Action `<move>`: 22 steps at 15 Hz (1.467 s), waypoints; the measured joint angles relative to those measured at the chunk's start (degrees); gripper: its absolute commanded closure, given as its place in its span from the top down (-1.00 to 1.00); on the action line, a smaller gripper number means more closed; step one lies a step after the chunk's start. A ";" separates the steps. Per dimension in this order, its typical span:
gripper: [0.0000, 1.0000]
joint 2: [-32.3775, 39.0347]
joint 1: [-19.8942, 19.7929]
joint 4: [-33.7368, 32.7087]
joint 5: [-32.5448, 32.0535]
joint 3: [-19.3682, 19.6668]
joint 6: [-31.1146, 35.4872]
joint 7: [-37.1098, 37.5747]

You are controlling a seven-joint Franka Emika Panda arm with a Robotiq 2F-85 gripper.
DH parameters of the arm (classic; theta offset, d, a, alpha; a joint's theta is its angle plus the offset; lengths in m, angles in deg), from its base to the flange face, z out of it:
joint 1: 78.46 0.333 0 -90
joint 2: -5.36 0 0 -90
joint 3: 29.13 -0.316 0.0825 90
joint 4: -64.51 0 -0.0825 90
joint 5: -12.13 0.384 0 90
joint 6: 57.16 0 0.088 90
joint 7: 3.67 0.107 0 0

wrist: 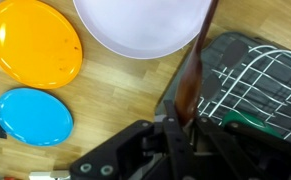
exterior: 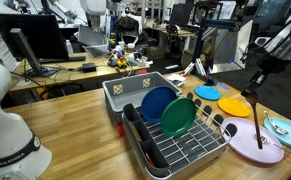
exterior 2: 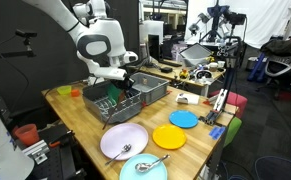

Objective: Remove the brown spoon from the dish rack and place it on the white plate

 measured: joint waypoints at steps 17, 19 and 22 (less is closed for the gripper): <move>-0.94 6.60 -3.40 -7.02 14.25 0.70 -9.82 -22.68; -0.94 6.60 -3.40 -7.01 14.21 0.64 -9.81 -22.49; -0.94 7.52 -4.12 -7.20 14.09 0.76 -9.81 -22.38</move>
